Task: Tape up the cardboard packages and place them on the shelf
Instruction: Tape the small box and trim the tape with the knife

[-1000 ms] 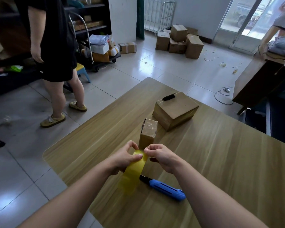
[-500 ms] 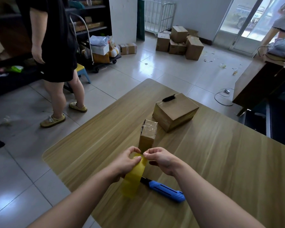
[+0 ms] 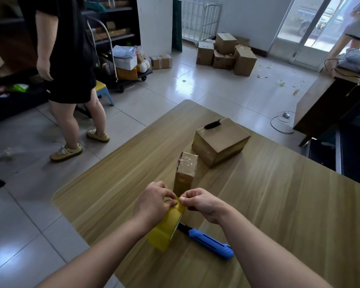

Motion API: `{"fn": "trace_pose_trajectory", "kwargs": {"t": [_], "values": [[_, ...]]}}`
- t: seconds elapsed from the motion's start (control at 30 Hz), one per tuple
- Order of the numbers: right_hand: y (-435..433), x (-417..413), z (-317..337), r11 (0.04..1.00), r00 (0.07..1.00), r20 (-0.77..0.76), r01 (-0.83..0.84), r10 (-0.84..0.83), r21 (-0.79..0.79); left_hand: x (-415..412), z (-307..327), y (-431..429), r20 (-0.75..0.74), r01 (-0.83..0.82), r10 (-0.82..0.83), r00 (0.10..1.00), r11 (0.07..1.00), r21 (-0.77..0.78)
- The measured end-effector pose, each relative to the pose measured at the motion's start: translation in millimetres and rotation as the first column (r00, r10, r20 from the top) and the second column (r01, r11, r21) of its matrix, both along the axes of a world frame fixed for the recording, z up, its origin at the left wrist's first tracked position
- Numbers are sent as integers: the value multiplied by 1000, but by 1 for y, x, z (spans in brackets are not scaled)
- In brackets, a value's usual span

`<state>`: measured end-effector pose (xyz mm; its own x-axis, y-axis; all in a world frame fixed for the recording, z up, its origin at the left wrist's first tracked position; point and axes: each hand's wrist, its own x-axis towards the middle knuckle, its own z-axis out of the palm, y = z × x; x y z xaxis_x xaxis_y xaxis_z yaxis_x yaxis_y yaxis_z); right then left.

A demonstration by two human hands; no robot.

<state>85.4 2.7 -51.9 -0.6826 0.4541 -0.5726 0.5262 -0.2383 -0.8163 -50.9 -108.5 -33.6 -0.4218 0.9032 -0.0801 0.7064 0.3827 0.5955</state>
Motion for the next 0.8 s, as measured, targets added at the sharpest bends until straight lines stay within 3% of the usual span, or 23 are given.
{"fn": "trace_pose_trajectory", "kwargs": {"t": [0.17,0.3,0.43,0.6,0.7,0.8], "values": [[0,2,3,1000,1000,11,-5,5,10,-3,3,4,39,112,-112,993,994,-9],[1,0,11,998,999,24,-25,24,52,-10,1,4,191,192,-188,964,981,-2],[-1,-5,18,992,1000,8,15,-16,129,-20,-5,-3,462,70,-84,883,996,48],[-3,-6,24,980,985,-90,160,-150,118,-36,-24,-17,705,-51,29,709,999,10],[-2,-4,25,971,975,-98,209,-199,114,-47,-35,-20,753,-167,157,639,984,-63],[0,-3,23,950,954,-102,292,-282,111,-61,-46,-21,690,-177,238,684,971,-159]]}}
